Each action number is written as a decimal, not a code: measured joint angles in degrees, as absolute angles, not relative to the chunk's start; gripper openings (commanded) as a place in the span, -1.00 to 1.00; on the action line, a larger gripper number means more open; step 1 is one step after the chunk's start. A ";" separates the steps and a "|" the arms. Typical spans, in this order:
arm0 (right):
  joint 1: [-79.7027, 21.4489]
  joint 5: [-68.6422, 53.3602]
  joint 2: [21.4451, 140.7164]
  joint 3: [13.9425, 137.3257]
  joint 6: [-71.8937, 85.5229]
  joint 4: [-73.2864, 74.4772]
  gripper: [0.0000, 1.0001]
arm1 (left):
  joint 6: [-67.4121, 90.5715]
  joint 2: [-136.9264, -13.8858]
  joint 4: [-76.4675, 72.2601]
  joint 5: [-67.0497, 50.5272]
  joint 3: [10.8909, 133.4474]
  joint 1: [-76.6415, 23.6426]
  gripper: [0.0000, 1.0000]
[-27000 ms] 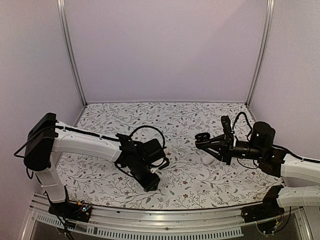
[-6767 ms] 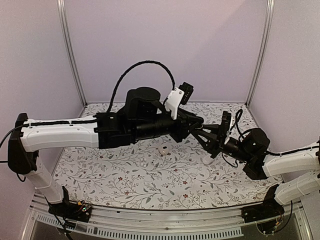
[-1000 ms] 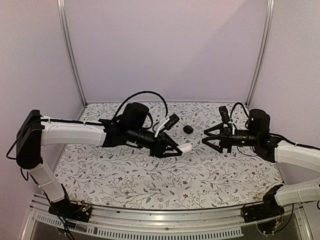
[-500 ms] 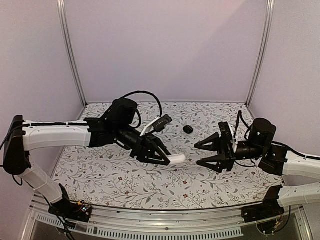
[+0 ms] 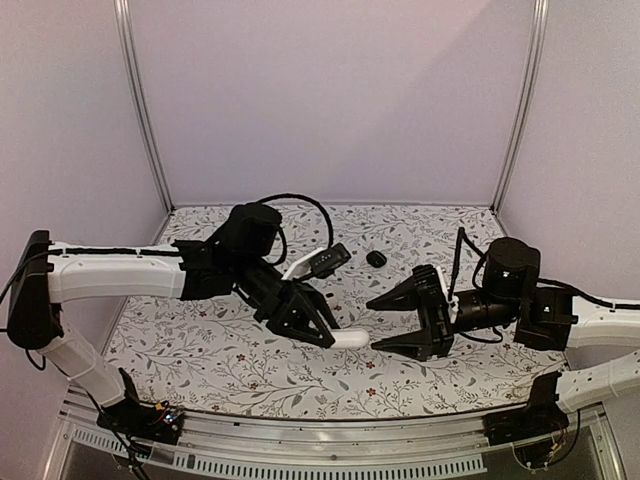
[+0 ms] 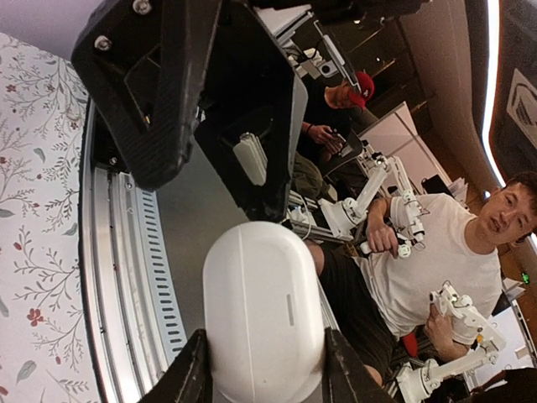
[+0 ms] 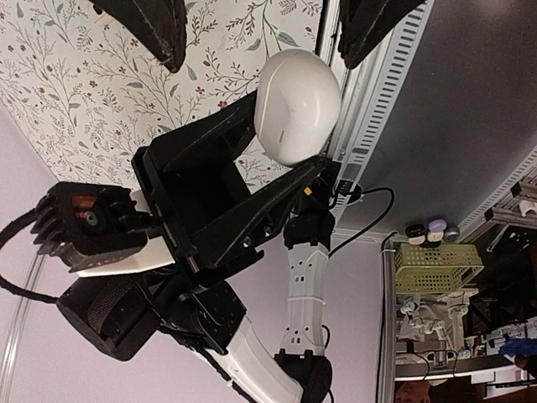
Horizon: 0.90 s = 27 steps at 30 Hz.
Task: Insert the wireless bluetooth earbuds into the charging case
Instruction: Pass from the left arm to the right
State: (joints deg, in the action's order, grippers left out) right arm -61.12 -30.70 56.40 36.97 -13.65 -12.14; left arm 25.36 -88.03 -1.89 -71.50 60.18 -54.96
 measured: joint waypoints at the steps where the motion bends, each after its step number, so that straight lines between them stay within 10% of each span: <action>1: -61.69 -30.48 56.84 37.41 -14.24 -11.90 0.20 | 25.43 -88.16 -1.91 -71.64 60.23 -55.31 -0.50; 27: -67.51 -15.53 61.67 45.06 -22.57 2.92 -0.14 | 34.11 -92.29 -7.64 -70.46 60.29 -54.85 -0.50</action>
State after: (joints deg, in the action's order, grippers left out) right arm -67.51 -15.53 61.67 45.06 -22.57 2.92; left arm 34.11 -92.29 -7.64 -70.46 60.29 -54.85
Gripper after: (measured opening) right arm 0.460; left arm 0.382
